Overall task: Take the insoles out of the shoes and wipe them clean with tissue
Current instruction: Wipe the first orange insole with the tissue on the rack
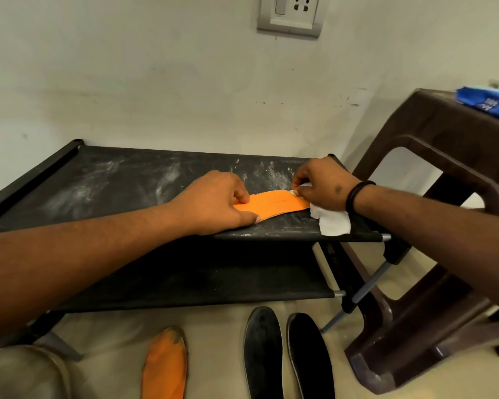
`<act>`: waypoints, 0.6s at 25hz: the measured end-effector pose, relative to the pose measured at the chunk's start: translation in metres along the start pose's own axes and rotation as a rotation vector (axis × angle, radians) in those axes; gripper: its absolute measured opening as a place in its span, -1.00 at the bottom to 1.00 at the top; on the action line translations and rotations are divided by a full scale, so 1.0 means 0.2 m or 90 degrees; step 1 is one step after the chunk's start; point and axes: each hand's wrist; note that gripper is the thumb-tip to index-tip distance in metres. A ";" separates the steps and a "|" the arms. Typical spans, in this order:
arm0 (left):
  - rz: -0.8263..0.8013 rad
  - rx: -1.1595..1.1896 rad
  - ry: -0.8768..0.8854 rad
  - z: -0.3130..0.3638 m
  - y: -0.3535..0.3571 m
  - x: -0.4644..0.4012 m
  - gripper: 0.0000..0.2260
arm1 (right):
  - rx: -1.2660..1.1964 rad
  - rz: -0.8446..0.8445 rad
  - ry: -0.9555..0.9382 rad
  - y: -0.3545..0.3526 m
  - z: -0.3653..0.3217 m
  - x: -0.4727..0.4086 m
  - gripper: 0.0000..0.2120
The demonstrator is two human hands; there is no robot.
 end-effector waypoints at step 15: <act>-0.009 -0.015 -0.031 0.01 -0.01 0.02 -0.46 | -0.013 -0.059 -0.025 -0.02 -0.11 -0.06 -0.86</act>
Point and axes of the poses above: each hand's wrist, its own x-axis away from the middle knuckle, its own y-axis out of the palm, z = x × y, and after that the axes turned 10 degrees about -y, right-handed
